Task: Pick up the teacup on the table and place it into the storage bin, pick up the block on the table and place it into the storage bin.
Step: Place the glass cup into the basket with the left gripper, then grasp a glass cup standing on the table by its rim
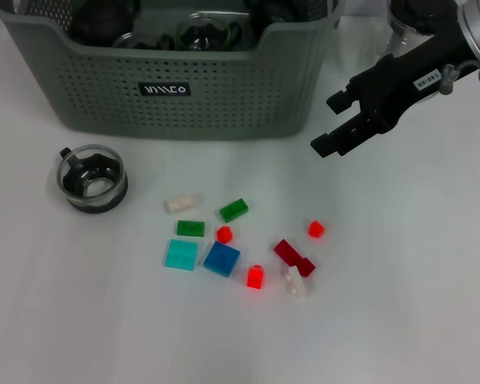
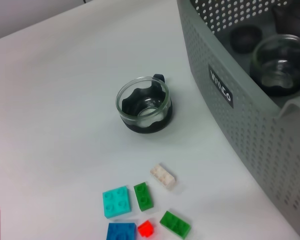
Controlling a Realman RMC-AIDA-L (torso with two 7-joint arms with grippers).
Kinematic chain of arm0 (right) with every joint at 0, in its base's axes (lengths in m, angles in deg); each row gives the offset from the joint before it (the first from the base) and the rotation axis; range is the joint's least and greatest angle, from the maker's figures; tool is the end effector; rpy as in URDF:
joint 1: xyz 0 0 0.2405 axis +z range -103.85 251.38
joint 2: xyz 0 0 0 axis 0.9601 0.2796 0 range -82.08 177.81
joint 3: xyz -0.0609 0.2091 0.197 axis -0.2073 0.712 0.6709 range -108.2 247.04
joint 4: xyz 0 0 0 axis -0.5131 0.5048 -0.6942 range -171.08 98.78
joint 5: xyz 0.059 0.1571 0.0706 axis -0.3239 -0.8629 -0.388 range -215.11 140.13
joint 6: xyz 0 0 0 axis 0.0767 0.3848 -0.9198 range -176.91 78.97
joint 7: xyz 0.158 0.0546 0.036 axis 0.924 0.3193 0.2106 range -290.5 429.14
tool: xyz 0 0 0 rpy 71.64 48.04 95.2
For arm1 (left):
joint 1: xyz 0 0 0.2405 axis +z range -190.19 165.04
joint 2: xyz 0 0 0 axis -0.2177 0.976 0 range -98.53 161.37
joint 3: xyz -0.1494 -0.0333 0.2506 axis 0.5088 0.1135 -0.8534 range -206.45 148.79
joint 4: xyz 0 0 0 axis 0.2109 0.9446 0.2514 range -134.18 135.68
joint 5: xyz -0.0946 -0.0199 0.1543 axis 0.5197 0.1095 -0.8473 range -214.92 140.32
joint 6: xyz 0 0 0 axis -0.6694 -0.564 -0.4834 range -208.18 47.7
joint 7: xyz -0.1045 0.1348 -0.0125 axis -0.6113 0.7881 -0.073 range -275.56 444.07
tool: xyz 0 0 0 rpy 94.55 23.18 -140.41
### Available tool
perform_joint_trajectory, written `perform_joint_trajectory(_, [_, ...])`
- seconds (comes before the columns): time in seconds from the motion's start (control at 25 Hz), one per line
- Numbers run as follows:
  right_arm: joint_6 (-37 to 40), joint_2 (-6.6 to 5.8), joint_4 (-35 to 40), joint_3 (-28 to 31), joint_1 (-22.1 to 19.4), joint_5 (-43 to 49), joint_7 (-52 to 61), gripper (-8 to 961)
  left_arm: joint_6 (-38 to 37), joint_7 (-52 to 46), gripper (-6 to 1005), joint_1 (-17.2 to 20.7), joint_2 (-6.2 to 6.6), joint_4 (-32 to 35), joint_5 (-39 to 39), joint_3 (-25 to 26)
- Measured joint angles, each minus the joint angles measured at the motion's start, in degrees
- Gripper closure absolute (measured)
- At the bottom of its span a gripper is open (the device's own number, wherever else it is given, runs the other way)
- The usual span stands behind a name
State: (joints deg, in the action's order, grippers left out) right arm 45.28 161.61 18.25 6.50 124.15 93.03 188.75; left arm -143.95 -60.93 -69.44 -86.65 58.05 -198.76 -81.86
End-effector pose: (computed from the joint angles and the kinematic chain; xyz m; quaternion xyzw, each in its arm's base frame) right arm 0.1647 0.3939 -0.0288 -0.9790 0.1976 -0.0410 0.0295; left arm -0.1620 0.5043 0.0184 -0.8620 -0.3239 0.0297 0.3887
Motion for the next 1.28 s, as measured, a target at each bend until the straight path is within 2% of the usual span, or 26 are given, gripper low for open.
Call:
perform_joint_trajectory(0.12, [-0.3,-0.06,0.0,0.1,-0.2,0.0,-0.4,35,-4.5,1.6,325,4.1,-0.23,11.0,7.8,0.8])
perform_joint_trajectory(0.28, [-0.6,-0.07,-0.1,0.5,-0.5,0.0,-0.8,35,-13.4,10.1,167,11.8,-0.34,22.7,30.1,4.0])
perform_joint_trajectory(0.32, [-0.7,-0.08,-0.1,0.5,-0.5,0.0,-0.8,35,-14.4,11.0,128,12.5,-0.38,23.4,32.2,4.7])
perform_joint_trajectory(0.36, [-0.8,-0.08,-0.1,0.5,-0.6,0.0,-0.9,35,-19.1,14.2,124,14.3,-0.51,25.1,39.5,7.1])
perform_joint_trajectory(0.4, [-0.8,-0.07,-0.1,0.5,-0.6,0.0,-0.9,35,-22.4,16.0,120,15.3,-0.62,25.8,43.6,9.1])
perform_joint_trajectory(0.56, [-0.8,0.05,-0.1,0.6,-0.8,0.3,-0.8,34,-37.0,20.5,109,17.9,-1.05,26.4,52.3,14.4])
perform_joint_trajectory(0.68, [-0.9,0.17,-0.1,0.9,-0.9,0.3,-0.8,34,-42.9,23.2,109,19.9,-1.40,26.6,53.0,15.0])
perform_joint_trajectory(0.84, [-0.8,0.33,-0.1,1.4,-1.1,0.4,-0.8,34,-45.4,28.7,109,23.7,-2.32,26.6,51.0,13.3])
perform_joint_trajectory(1.04, [-1.2,0.77,-0.3,1.4,-1.6,0.4,-0.9,34,-44.9,39.0,108,28.1,-4.94,26.6,42.0,10.4])
perform_joint_trajectory(1.12, [-1.5,0.93,-0.6,1.4,-1.6,0.3,-0.9,35,-43.8,42.0,108,28.8,-5.61,25.9,36.7,9.3])
perform_joint_trajectory(1.28, [-1.8,1.36,-1.0,1.4,-1.7,0.3,-0.9,35,-42.7,43.9,108,29.1,-5.91,24.2,27.9,8.1])
